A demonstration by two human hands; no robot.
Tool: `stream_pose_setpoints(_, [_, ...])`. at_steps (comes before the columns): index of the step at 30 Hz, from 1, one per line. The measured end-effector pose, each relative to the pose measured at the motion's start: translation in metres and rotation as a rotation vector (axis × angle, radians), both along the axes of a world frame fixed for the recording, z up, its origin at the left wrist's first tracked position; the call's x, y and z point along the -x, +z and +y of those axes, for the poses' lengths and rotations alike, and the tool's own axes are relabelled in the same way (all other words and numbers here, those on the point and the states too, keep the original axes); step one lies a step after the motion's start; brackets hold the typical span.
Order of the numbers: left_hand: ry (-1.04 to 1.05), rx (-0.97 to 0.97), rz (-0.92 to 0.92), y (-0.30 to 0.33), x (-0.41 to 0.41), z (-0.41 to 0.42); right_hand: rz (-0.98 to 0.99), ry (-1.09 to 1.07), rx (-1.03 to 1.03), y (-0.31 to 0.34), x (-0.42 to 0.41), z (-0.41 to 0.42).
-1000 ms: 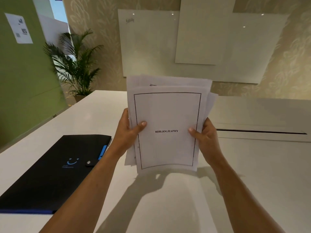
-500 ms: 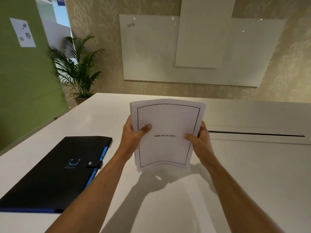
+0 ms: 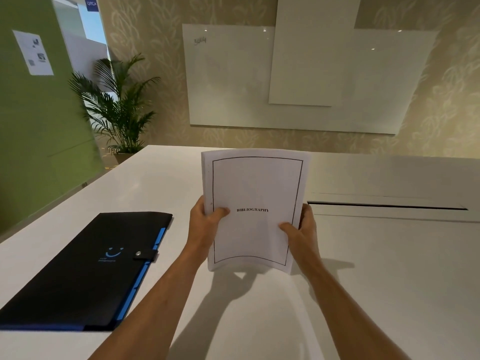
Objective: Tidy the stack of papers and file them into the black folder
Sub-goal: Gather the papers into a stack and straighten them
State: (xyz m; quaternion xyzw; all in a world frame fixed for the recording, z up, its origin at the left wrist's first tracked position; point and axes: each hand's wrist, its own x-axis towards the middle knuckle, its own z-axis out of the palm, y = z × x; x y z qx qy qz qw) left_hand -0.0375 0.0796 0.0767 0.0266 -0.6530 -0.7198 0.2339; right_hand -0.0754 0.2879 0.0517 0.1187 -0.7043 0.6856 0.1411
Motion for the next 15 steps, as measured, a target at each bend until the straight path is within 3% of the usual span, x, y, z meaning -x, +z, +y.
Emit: stream_pose_setpoints(15, [-0.004, -0.069, -0.054, -0.023, -0.010, 0.014, -0.047, -0.137, -0.044, -0.038, -0.008, -0.014])
